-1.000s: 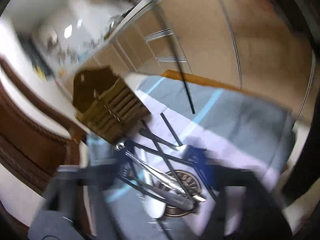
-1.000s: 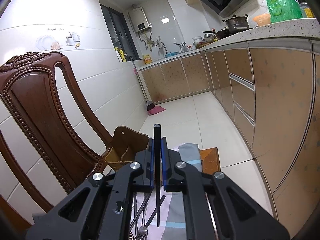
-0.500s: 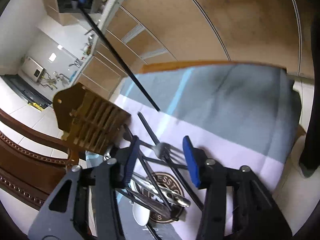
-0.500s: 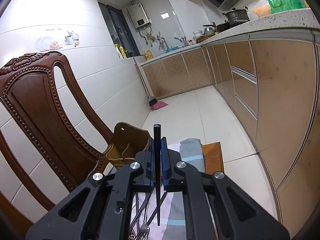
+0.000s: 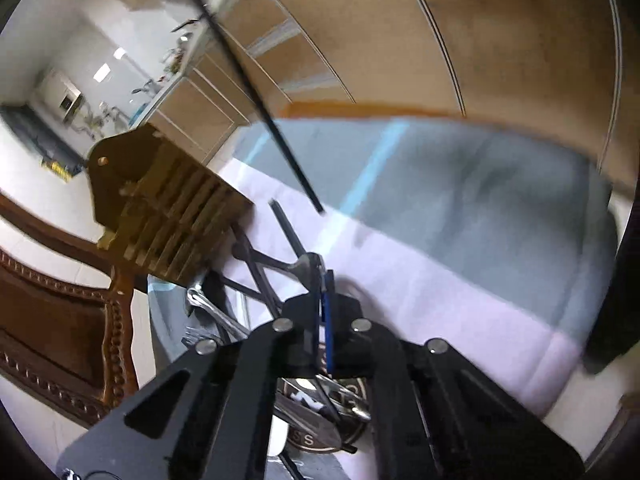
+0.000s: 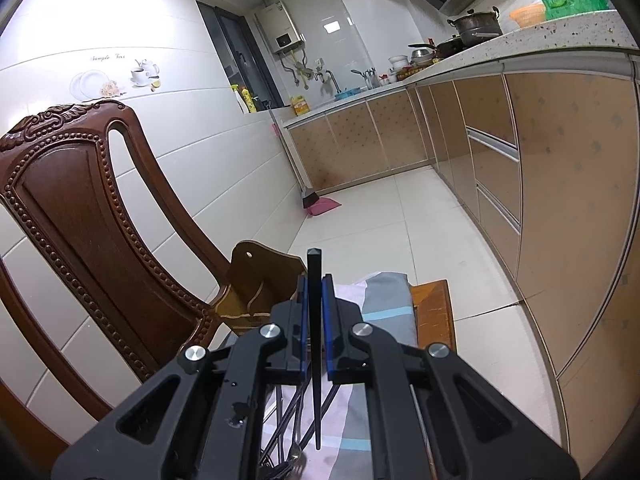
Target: Organize utensils
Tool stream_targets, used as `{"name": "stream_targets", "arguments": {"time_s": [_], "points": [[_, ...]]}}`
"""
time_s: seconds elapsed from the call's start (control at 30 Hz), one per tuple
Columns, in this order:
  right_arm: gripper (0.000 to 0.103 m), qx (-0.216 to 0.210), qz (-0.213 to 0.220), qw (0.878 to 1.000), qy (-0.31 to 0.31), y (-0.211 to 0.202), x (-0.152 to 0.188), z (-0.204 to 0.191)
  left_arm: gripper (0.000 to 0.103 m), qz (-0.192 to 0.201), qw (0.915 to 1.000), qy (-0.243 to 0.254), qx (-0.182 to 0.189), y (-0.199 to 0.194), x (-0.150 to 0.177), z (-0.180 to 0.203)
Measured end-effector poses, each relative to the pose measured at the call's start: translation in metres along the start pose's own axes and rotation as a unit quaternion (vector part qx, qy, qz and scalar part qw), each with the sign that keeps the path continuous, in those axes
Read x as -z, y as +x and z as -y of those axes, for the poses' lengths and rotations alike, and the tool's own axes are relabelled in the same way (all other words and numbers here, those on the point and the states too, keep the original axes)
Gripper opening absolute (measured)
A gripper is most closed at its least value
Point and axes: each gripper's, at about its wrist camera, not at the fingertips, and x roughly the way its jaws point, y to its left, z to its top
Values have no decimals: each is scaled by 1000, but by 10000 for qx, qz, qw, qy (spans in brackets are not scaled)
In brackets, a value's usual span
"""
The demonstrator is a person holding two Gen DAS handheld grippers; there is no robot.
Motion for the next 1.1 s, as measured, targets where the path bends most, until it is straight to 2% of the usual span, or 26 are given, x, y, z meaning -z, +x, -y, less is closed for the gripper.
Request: {"name": "stream_targets", "arguments": {"time_s": [0.13, 0.23, 0.33, 0.37, 0.47, 0.5, 0.73, 0.87, 1.1], "points": [[7, -42, 37, 10000, -49, -4, 1, -2, 1, 432, 9957, -758, 312, -32, -6, -34], [7, -42, 92, 9999, -122, -9, 3, -4, 1, 785, 9868, -1268, 631, -56, -10, -57], [7, -56, 138, 9998, -151, -14, 3, -5, 1, 1079, 9772, -1665, 759, -77, -13, -76], [7, -70, 147, 9997, -158, -16, 3, -6, 1, 1090, 9743, -1784, 839, -80, -13, -82], [7, -128, 223, 9996, -143, -25, 1, -11, 1, 1103, 9588, -2354, 1147, -89, -11, -103], [7, -134, 266, 9994, -158, -29, 0, -13, 1, 1089, 9506, -2638, 1216, -94, -11, -112], [7, -248, 397, 9982, -366, -53, 1, -38, 1, 972, 9222, -3526, 1257, -124, 2, -147], [7, -249, 356, 9979, -483, -55, 4, -50, 1, 982, 9247, -3531, 1033, -133, 5, -149], [7, -184, 429, 9970, -614, -53, 0, -71, 1, 1131, 9198, -3620, 1013, -148, 13, -159]]}}
